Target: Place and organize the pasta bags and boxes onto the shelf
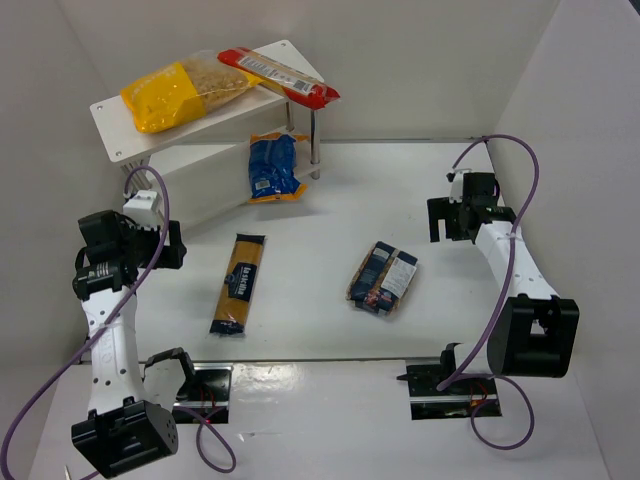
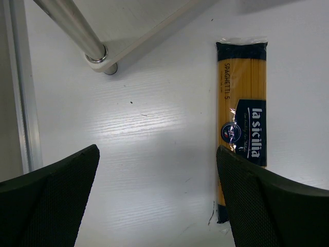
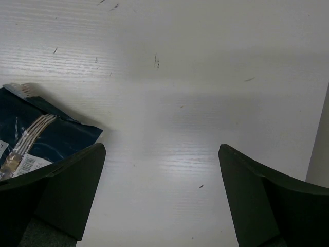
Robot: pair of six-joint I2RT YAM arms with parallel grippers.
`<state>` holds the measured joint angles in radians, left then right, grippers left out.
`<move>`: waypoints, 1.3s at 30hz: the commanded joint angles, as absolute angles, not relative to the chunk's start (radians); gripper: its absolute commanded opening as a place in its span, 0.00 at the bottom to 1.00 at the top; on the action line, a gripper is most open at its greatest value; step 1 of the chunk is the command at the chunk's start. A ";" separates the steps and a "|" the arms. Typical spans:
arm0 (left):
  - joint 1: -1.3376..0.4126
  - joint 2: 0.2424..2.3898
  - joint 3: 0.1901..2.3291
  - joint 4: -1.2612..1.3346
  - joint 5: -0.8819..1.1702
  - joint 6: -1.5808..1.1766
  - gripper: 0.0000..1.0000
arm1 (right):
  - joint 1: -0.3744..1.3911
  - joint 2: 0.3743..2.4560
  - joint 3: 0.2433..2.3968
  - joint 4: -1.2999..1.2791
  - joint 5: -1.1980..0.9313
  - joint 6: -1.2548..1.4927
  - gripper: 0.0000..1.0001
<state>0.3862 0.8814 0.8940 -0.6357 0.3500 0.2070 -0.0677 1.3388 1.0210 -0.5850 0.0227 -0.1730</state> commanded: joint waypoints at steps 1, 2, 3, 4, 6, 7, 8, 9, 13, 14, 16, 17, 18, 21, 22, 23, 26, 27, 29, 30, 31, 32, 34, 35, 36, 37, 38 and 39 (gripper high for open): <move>0.383 0.881 0.920 -0.624 0.373 0.215 1.00 | -0.058 1.342 1.052 -0.583 0.011 -0.172 0.99; 0.383 0.881 0.920 -0.624 0.373 0.215 1.00 | -0.058 1.332 1.043 -0.583 0.011 -0.172 0.99; 0.383 0.881 0.920 -0.624 0.373 0.215 1.00 | -0.058 1.331 1.043 -0.583 -0.021 -0.185 0.99; 0.383 0.881 0.920 -0.624 0.373 0.215 1.00 | -0.058 1.331 1.043 -0.592 -0.034 -0.198 0.99; 0.383 0.881 0.920 -0.624 0.373 0.215 1.00 | -0.058 1.331 1.043 -0.592 -0.054 -0.209 0.99; 0.383 0.881 0.920 -0.624 0.373 0.215 1.00 | -0.058 1.331 1.043 -0.601 -0.064 -0.209 0.99; 0.383 0.881 0.920 -0.624 0.373 0.215 1.00 | -0.058 1.331 1.043 -0.601 -0.064 -0.219 0.99; 0.383 0.881 0.920 -0.624 0.373 0.215 1.00 | -0.058 1.331 1.043 -0.601 -0.077 -0.219 0.99; 0.371 0.881 0.920 -0.633 0.408 0.238 1.00 | -0.058 1.331 1.043 -0.611 -0.092 -0.229 0.99; 0.361 0.881 0.920 -0.649 0.425 0.251 1.00 | -0.058 1.331 1.043 -0.611 -0.092 -0.229 0.99; 0.292 0.934 0.969 -0.710 0.474 0.296 1.00 | -0.049 1.321 1.043 -0.611 -0.092 -0.229 0.99; 0.263 0.934 0.969 -0.710 0.474 0.296 1.00 | -0.049 1.321 1.043 -0.611 -0.092 -0.229 0.99; 0.232 0.955 0.986 -0.731 0.486 0.320 1.00 | -0.049 1.321 1.043 -0.611 -0.092 -0.229 0.99; 0.086 1.046 1.025 -0.765 0.410 0.310 1.00 | -0.049 1.321 1.034 -0.611 -0.092 -0.229 0.99; 0.054 1.083 1.034 -0.765 0.356 0.310 1.00 | -0.049 1.312 1.034 -0.611 -0.092 -0.229 0.99; -0.007 1.097 1.034 -0.775 0.339 0.310 1.00 | -0.049 1.312 1.034 -0.611 -0.092 -0.229 0.99; -0.098 1.155 1.043 -0.756 0.247 0.301 1.00 | -0.049 1.312 1.034 -0.611 -0.092 -0.229 0.99; -0.150 1.173 1.043 -0.747 0.217 0.301 1.00 | -0.049 1.312 1.034 -0.611 -0.092 -0.229 0.99; -0.192 1.236 1.034 -0.718 0.129 0.272 1.00 | -0.049 1.312 1.034 -0.611 -0.083 -0.229 0.99; -0.215 1.256 1.034 -0.703 0.105 0.259 1.00 | -0.049 1.312 1.034 -0.611 -0.083 -0.229 0.99; -0.224 1.300 1.017 -0.674 0.080 0.235 1.00 | -0.049 1.312 1.034 -0.611 -0.083 -0.229 0.99; -0.224 1.322 1.006 -0.663 0.052 0.224 1.00 | -0.049 1.312 1.034 -0.611 -0.083 -0.229 0.99; -0.235 1.379 1.006 -0.628 0.042 0.193 1.00 | -0.049 1.312 1.034 -0.601 -0.083 -0.229 0.99; -0.244 1.393 0.996 -0.612 0.041 0.184 1.00 | -0.049 1.312 1.034 -0.601 -0.083 -0.229 0.99; -0.244 1.413 0.983 -0.583 0.031 0.173 1.00 | -0.049 1.312 1.034 -0.601 -0.083 -0.229 0.99; -0.259 1.425 0.983 -0.583 0.009 0.173 1.00 | -0.049 1.312 1.034 -0.601 -0.083 -0.229 0.99; -0.259 1.439 0.983 -0.574 -0.032 0.144 1.00 | -0.049 1.312 1.034 -0.601 -0.083 -0.229 0.99; -0.268 1.439 0.983 -0.559 -0.032 0.144 1.00 | -0.049 1.312 1.034 -0.601 -0.083 -0.229 0.99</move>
<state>-0.2504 1.4364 0.9874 -0.6224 0.0395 0.1989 -0.0582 1.3388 1.0210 -0.6071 -0.0849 -0.2256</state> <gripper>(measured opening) 1.001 0.990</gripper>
